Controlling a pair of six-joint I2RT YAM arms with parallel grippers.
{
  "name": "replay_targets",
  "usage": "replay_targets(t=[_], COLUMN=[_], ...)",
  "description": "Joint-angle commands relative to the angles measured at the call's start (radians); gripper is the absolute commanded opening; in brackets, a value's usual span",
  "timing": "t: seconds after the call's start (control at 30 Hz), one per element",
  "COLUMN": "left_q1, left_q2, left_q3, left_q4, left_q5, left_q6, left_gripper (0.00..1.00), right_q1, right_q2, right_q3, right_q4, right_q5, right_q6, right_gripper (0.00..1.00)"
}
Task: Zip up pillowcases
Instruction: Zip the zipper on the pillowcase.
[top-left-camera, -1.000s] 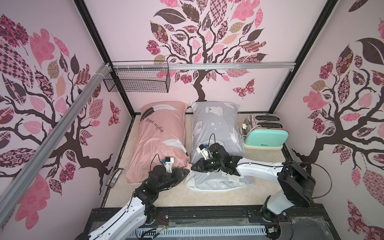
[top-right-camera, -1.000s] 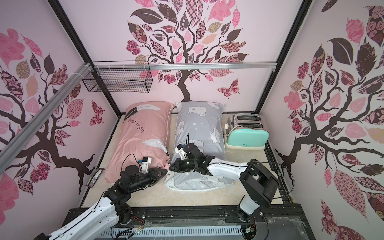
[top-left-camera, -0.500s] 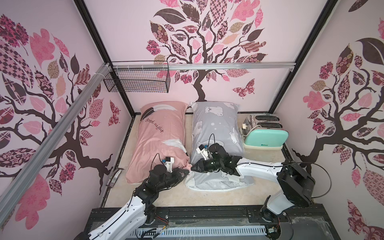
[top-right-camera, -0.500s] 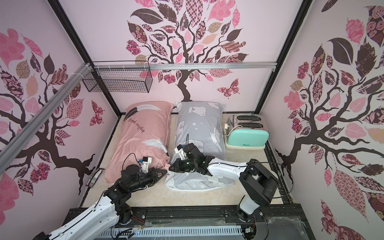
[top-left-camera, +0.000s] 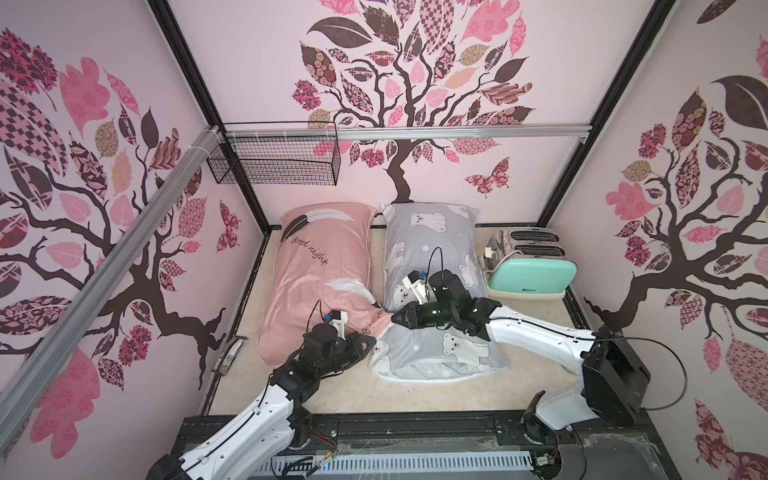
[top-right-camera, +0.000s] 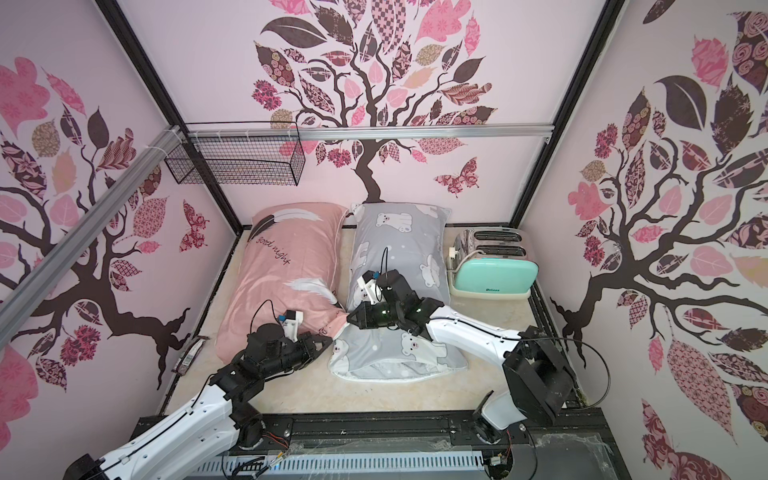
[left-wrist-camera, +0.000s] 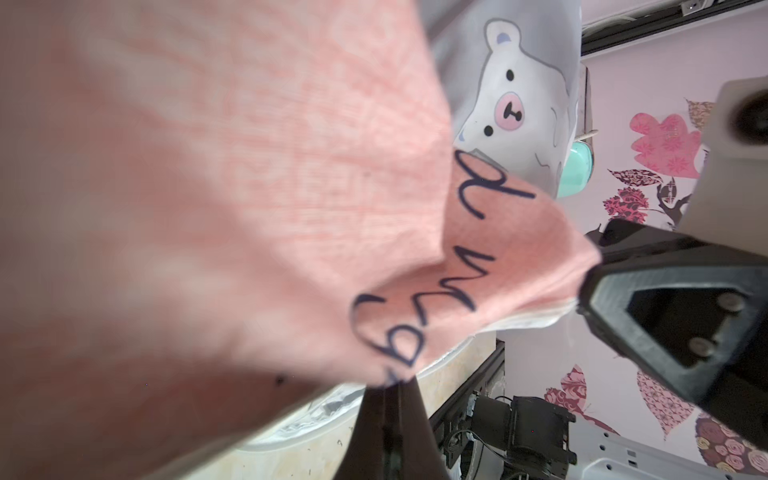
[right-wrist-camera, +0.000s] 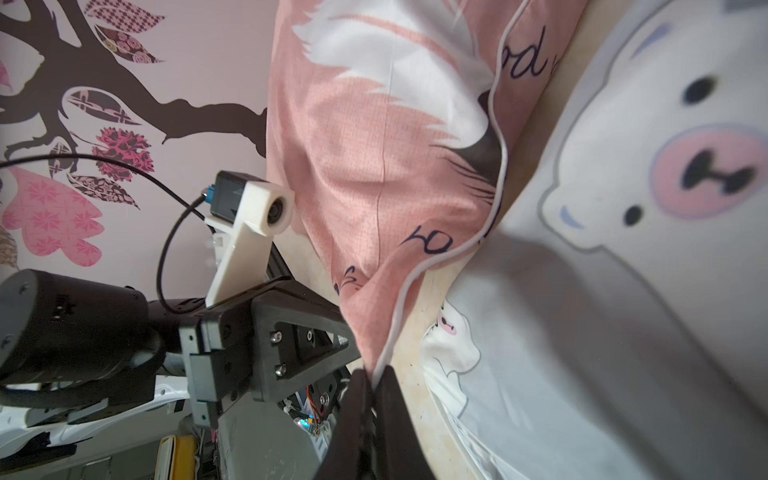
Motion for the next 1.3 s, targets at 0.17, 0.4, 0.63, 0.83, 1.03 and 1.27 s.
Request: replay_targets(t=[0.17, 0.4, 0.63, 0.83, 1.03, 1.27], left_q1=[0.003, 0.004, 0.004, 0.003, 0.003, 0.004], left_q2=[-0.005, -0.058, -0.1, -0.143, -0.153, -0.197], left_q3=[0.021, -0.009, -0.032, -0.049, -0.039, -0.047], left_q4=[-0.12, -0.168, -0.235, -0.28, -0.334, -0.389], left_q5=[-0.029, -0.041, -0.047, -0.061, -0.067, -0.073], left_q6=[0.057, 0.048, 0.048, 0.04, 0.052, 0.043], left_gripper=[0.0, 0.0, 0.0, 0.0, 0.0, 0.0], right_q1=[-0.196, -0.296, -0.38, -0.409, -0.415, -0.421], right_q2=[-0.011, 0.074, 0.18, 0.277, 0.356, 0.356], right_q3=[0.199, 0.347, 0.512, 0.664, 0.786, 0.776], right_q4=[-0.099, -0.117, -0.108, -0.13, -0.171, -0.182], right_q5=[0.031, 0.054, 0.047, 0.053, 0.051, 0.049], right_q6=[-0.136, -0.196, -0.2, -0.209, -0.225, -0.235], right_gripper=[0.0, 0.0, 0.0, 0.0, 0.0, 0.0])
